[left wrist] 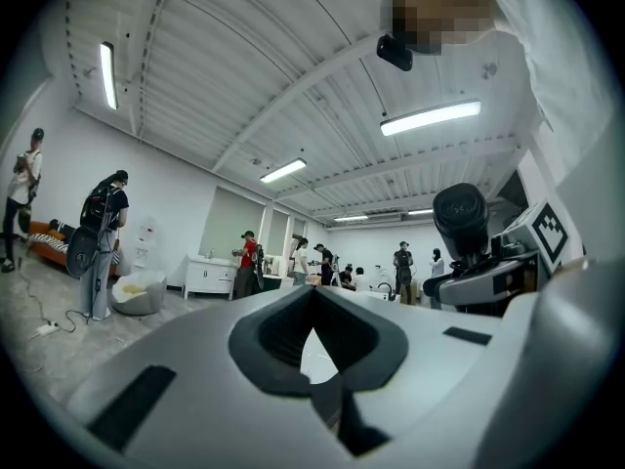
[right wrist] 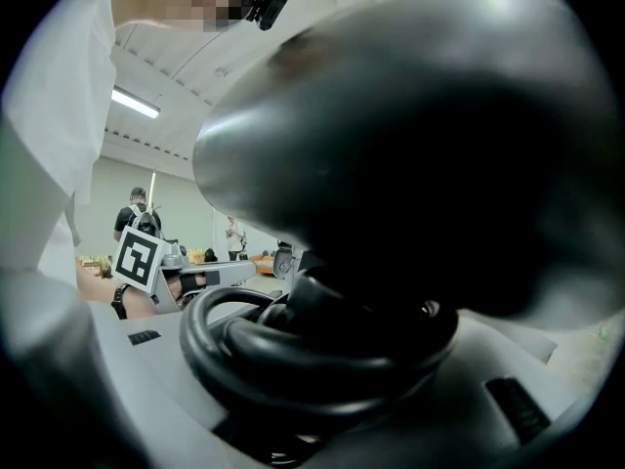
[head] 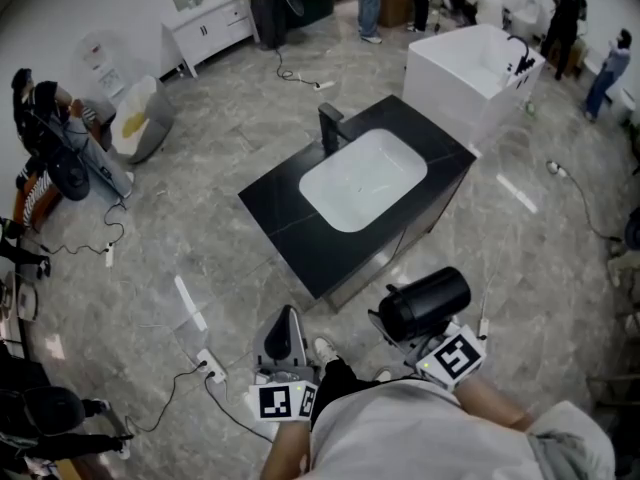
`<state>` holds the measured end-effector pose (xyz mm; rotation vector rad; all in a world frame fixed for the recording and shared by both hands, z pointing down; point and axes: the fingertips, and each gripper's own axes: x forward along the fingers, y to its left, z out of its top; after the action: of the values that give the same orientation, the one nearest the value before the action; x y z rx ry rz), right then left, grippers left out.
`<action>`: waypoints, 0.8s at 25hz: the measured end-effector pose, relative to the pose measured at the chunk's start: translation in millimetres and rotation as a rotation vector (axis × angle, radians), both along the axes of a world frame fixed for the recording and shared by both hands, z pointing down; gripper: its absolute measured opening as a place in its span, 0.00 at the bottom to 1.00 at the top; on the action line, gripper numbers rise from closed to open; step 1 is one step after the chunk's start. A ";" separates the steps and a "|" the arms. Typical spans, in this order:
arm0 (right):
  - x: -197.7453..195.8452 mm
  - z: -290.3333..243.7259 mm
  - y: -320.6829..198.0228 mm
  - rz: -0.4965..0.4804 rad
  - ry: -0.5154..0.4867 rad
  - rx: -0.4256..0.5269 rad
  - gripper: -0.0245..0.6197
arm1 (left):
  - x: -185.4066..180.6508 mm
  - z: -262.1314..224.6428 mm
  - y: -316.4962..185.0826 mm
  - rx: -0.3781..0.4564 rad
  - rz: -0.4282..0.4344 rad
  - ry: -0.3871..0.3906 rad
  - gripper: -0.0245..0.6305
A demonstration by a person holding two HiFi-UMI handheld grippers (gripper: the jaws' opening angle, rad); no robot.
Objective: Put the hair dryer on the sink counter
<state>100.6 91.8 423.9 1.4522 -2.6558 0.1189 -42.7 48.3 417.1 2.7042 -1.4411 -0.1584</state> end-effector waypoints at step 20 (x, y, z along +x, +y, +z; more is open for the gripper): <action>-60.2 2.3 -121.9 0.042 0.043 -0.039 0.38 | -45.0 22.6 -136.6 -0.055 0.076 0.054 0.04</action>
<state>40.3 -30.2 426.2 1.4826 -2.5753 0.1408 -87.7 -88.3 439.7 2.6842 -1.3063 -0.1824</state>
